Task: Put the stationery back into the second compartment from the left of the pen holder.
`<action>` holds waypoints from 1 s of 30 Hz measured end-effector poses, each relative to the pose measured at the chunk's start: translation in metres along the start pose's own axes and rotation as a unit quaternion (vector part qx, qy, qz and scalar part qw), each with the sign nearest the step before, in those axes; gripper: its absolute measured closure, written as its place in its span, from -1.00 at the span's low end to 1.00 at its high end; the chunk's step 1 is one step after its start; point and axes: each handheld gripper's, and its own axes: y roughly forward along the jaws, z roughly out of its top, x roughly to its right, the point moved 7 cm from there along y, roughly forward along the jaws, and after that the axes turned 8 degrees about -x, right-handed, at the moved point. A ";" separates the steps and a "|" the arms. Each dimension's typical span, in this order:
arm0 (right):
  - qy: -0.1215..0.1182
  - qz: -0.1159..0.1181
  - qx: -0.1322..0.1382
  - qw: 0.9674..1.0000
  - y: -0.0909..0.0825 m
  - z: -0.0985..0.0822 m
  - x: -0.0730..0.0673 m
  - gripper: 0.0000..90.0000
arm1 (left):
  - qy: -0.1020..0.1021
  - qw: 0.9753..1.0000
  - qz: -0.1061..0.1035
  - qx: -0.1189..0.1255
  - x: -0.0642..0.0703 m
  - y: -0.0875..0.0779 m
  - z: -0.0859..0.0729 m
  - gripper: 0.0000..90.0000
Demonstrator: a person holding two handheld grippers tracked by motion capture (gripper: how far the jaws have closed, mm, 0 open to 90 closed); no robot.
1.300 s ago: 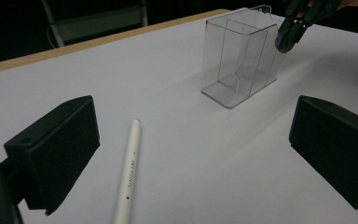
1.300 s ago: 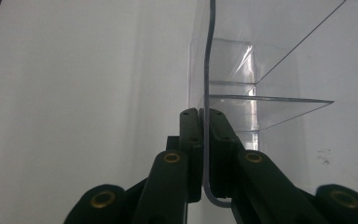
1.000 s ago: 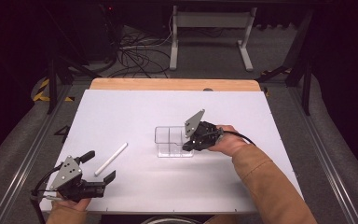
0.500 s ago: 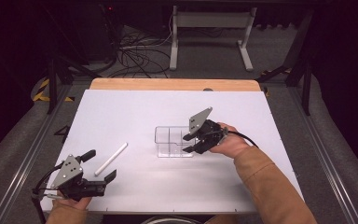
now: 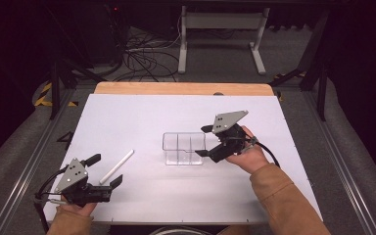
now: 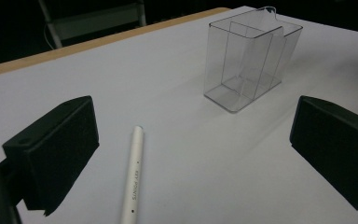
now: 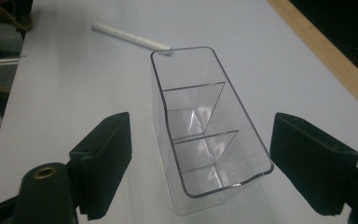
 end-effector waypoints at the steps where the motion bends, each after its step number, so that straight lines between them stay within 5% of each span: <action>1: 0.004 -0.006 0.008 1.000 -0.003 0.000 0.000 -0.58 | 0.000 1.000 0.000 0.000 0.000 0.000 0.000 -0.96; 13: 0.047 -0.035 0.058 0.997 -0.023 -0.004 0.001 -0.92 | 0.002 1.000 -0.003 -0.003 0.001 0.002 0.004 -0.97; 18: 0.079 -0.061 0.096 0.990 -0.040 -0.015 -0.007 -0.99 | 0.003 1.000 -0.008 -0.009 0.000 0.000 0.008 -0.96; 30: 0.115 -0.105 0.126 0.980 -0.056 -0.064 -0.026 -0.99 | 0.027 0.999 -0.013 -0.043 0.000 0.004 0.017 -0.96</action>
